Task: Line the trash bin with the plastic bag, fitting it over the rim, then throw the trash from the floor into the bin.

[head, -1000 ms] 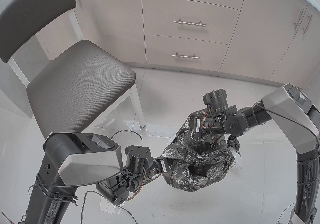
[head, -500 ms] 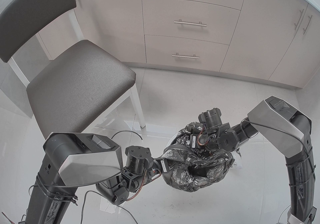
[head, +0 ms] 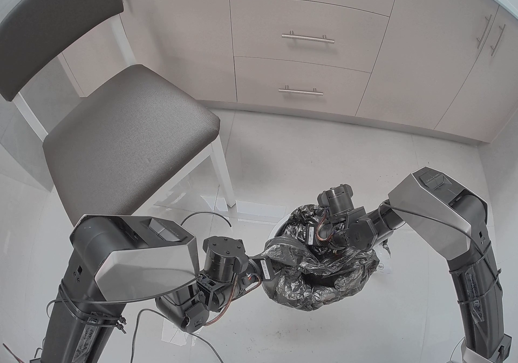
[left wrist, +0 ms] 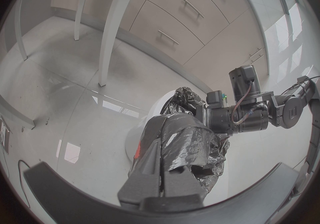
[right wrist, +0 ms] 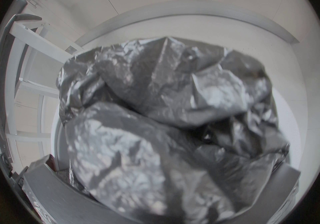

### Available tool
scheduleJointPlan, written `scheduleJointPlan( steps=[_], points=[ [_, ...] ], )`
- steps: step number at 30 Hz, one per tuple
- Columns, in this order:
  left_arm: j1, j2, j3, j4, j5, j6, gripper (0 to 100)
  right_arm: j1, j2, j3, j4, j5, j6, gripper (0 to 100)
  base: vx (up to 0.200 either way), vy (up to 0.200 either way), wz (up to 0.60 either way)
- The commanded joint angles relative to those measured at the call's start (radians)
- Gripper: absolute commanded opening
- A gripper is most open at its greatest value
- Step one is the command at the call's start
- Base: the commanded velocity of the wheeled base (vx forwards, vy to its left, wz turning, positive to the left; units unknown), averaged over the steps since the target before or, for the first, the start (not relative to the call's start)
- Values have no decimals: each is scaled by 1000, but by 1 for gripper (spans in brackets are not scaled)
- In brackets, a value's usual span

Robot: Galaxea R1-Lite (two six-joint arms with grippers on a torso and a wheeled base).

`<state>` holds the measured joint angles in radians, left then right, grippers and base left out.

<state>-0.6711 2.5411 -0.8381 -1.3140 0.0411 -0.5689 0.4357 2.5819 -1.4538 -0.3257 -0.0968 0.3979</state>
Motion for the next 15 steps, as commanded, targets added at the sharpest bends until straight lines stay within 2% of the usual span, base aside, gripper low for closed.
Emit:
scheduleJointPlan(
  steps=[1,15],
  points=[
    [-1,2,1,-1,0,1,0,-2,-6,-10,2,-3,-1,0,0,0,0],
    [-2,2,1,-1,0,1,0,-14,38,-30,1,-11,-2,0,0,0,0]
  ],
)
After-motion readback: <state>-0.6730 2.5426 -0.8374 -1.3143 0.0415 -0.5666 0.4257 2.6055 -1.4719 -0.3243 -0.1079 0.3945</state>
